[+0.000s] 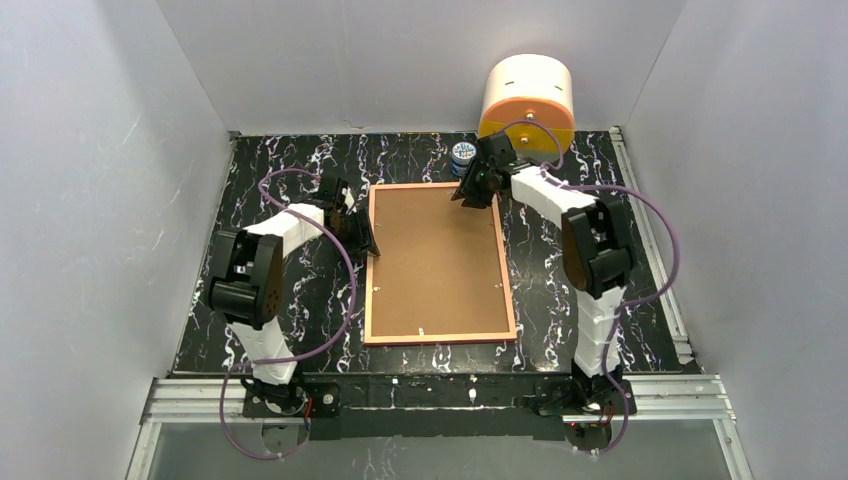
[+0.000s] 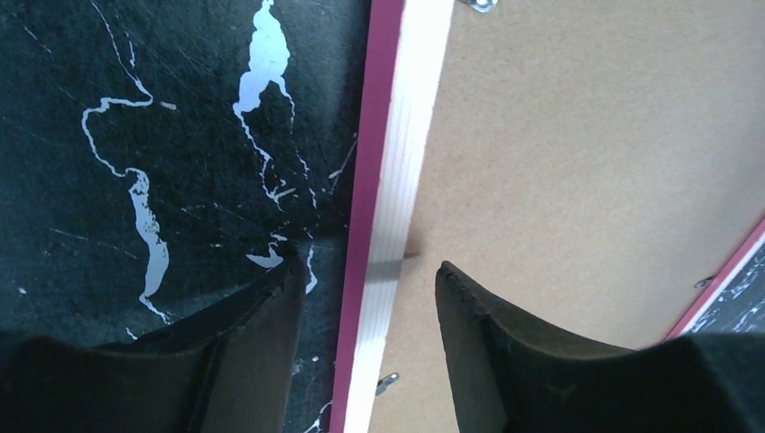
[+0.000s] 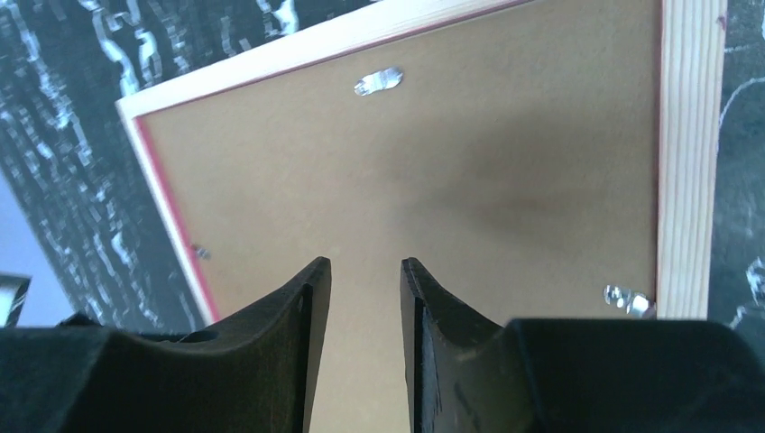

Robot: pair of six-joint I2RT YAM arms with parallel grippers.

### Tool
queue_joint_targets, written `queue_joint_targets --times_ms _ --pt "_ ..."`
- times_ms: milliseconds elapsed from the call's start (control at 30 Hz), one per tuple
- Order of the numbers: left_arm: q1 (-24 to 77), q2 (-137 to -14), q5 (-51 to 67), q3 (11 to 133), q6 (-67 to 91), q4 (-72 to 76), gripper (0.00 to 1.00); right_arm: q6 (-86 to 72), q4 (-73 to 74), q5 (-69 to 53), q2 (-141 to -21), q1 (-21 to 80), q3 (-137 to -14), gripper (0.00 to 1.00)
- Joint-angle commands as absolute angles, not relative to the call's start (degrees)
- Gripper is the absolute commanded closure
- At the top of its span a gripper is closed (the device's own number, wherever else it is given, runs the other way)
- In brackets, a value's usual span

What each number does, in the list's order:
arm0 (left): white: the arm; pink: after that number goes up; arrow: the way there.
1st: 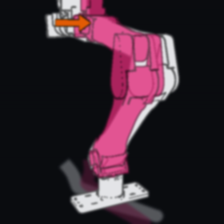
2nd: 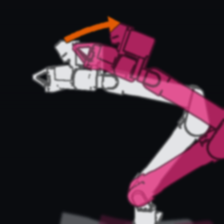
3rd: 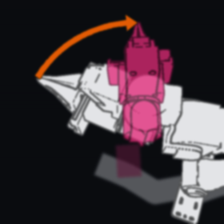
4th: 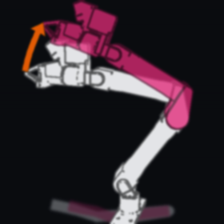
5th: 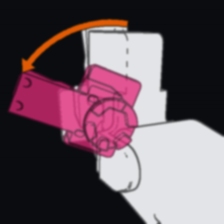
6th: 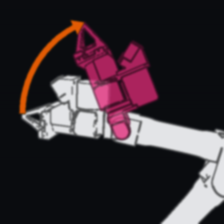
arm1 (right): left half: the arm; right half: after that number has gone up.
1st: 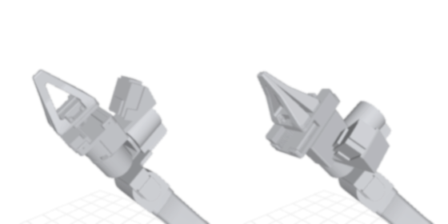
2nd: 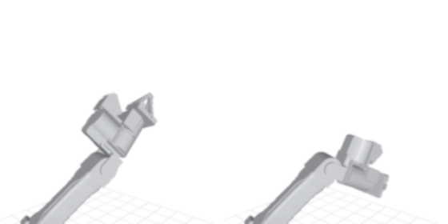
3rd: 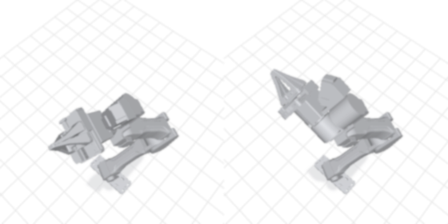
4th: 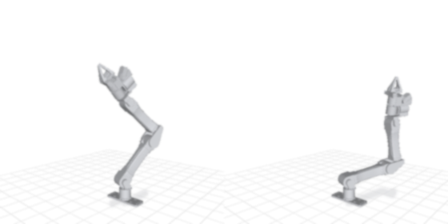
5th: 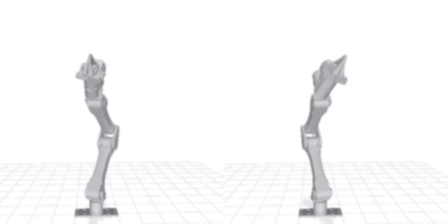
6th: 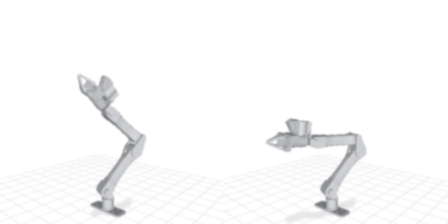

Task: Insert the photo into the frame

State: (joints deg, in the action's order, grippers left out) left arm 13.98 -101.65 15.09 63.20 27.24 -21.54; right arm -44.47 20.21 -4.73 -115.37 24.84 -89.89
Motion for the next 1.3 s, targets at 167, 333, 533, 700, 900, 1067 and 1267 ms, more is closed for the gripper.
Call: queue_joint_targets --times_ms 167,333,533,700,900,1067,1267 --pt "13.7 -103.3 13.8 65.2 24.7 -24.9 0.60 -47.9 15.4 -3.3 -125.2 24.1 -98.1 0.58" --pt "13.7 -104.5 15.2 65.3 24.1 -25.2 0.71 -48.7 13.8 -2.8 -128.8 23.8 -99.8 0.60" --pt "13.7 -105.0 15.5 65.8 23.0 -26.1 0.77 -49.3 12.8 -2.4 -132.2 23.2 -101.1 0.60" --pt "13.6 -105.1 15.4 65.5 22.5 -26.5 0.81 -48.6 12.2 -2.1 -133.9 22.8 -102.2 0.60" --pt "13.7 -105.7 15.3 65.6 22.0 -26.8 0.83 -47.9 11.5 -3.5 -135.8 22.7 -103.3 0.61" --pt "13.7 -106.3 15.6 66.2 21.6 -27.1 0.83 -47.1 10.5 -4.8 -136.7 22.7 -103.4 0.62" --pt "13.7 -106.5 15.8 66.3 21.4 -27.3 0.83 -46.5 8.5 -7.5 -137.1 22.6 -102.5 0.63"
